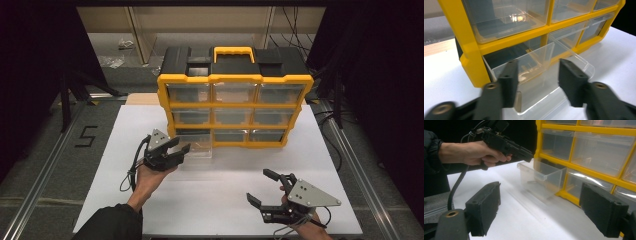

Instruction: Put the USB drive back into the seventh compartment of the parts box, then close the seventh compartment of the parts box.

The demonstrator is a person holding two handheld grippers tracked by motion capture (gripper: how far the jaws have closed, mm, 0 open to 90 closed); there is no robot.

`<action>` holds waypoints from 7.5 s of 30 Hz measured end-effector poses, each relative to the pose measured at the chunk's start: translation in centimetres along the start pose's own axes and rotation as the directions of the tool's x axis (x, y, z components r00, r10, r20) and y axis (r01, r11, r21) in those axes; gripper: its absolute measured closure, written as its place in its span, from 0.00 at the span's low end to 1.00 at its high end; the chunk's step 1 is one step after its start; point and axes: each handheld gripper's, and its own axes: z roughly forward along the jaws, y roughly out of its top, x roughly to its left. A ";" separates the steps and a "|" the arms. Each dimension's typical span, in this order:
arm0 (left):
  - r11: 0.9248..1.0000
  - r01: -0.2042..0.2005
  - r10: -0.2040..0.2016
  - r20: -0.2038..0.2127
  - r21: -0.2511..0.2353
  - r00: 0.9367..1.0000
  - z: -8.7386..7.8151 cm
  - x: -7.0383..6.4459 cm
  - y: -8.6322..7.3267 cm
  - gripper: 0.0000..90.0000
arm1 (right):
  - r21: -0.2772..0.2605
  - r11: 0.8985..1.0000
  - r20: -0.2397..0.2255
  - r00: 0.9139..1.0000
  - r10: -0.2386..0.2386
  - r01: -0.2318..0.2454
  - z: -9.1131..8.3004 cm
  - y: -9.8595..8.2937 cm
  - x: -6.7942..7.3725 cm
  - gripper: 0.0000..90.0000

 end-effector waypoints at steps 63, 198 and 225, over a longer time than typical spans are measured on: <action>0.986 -0.057 0.078 0.134 -0.156 0.988 -3.2 -2.7 -1.9 0.22 | 0.000 1.000 0.002 1.000 0.001 -0.001 0.0 0.0 0.0 0.20; 0.975 -0.158 0.162 -0.012 0.158 0.987 2.9 -1.4 -4.1 1.00 | 0.009 1.000 -0.004 1.000 -0.009 0.009 0.3 0.0 0.1 0.20; 0.976 -0.172 0.180 -0.047 0.136 0.983 4.5 -0.4 -4.1 1.00 | 0.008 1.000 -0.008 1.000 -0.008 0.008 0.3 0.0 0.1 0.20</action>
